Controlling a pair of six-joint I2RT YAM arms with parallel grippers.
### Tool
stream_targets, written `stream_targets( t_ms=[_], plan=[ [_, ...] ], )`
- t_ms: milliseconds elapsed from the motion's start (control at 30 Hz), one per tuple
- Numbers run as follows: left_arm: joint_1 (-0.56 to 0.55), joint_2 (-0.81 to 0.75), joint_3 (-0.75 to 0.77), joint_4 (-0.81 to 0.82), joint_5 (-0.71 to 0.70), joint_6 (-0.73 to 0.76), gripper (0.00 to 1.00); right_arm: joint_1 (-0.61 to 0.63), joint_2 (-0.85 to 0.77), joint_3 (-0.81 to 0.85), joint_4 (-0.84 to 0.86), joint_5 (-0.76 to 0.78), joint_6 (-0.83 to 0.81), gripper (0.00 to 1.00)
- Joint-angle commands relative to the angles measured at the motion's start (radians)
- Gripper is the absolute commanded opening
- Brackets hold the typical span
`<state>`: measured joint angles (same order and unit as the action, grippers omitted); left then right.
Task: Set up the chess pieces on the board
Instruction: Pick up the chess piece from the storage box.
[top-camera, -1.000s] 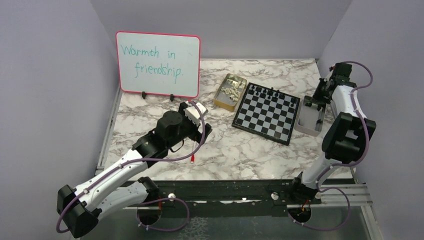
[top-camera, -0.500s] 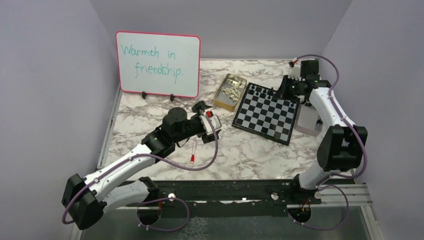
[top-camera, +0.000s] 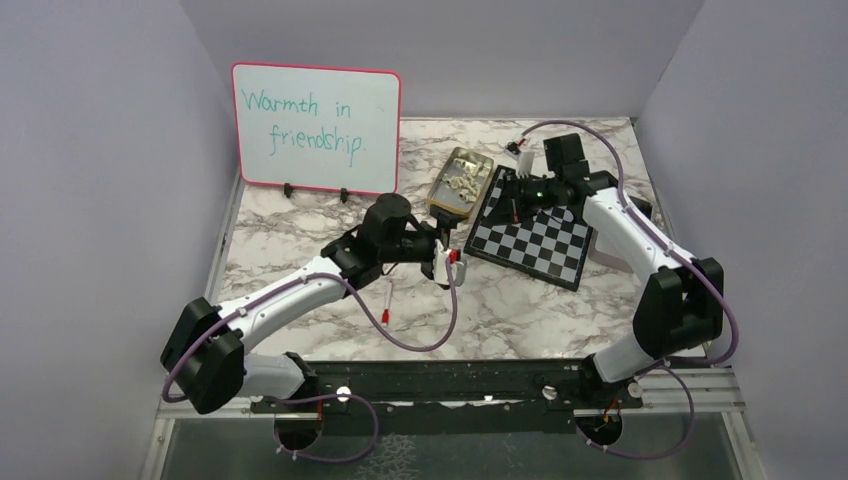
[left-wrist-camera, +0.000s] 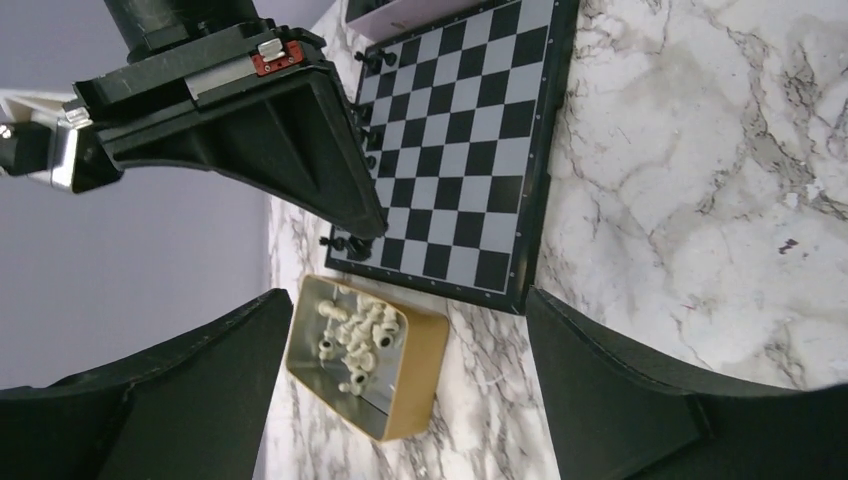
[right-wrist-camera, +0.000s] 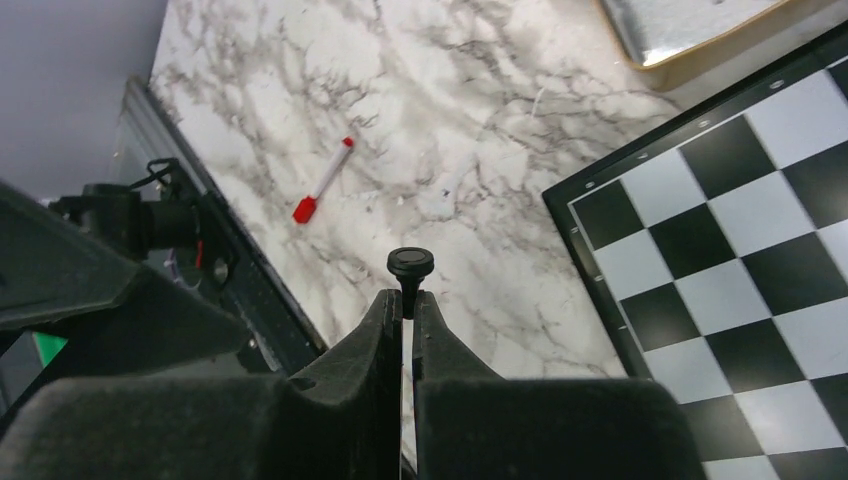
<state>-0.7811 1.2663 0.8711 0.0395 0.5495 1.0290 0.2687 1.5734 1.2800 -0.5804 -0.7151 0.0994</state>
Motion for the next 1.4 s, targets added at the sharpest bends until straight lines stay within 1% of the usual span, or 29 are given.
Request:
stream_targets(
  t_ms=[0,133,300,500,600,700,867,1133,1233,1367],
  plan=[
    [-0.005,0.071,0.082,-0.010,0.107,0.133,0.85,-0.004,-0.088,-0.051,0.008,-0.157,-0.020,0.08],
    [-0.006,0.138,0.156,-0.094,0.110,0.210,0.84,0.009,-0.112,-0.077,0.022,-0.185,-0.004,0.08],
    [-0.006,0.173,0.196,-0.105,0.107,0.256,0.82,0.017,-0.113,-0.085,0.031,-0.214,0.006,0.09],
    [-0.006,0.196,0.210,-0.140,0.096,0.306,0.76,0.027,-0.109,-0.079,0.025,-0.253,0.010,0.09],
    [-0.005,0.209,0.222,-0.158,0.097,0.324,0.71,0.027,-0.128,-0.101,0.049,-0.291,-0.005,0.10],
    [-0.005,0.223,0.232,-0.161,0.104,0.330,0.68,0.027,-0.134,-0.108,0.041,-0.281,-0.023,0.11],
    [-0.005,0.245,0.247,-0.176,0.114,0.338,0.61,0.027,-0.131,-0.113,0.051,-0.307,-0.019,0.11],
    [-0.005,0.254,0.243,-0.179,0.121,0.325,0.46,0.027,-0.147,-0.134,0.073,-0.322,-0.007,0.11],
    [-0.007,0.251,0.241,-0.180,0.105,0.320,0.40,0.027,-0.150,-0.134,0.067,-0.312,-0.011,0.11],
    [-0.007,0.245,0.237,-0.180,0.071,0.313,0.35,0.028,-0.162,-0.139,0.079,-0.312,-0.025,0.11]
  ],
)
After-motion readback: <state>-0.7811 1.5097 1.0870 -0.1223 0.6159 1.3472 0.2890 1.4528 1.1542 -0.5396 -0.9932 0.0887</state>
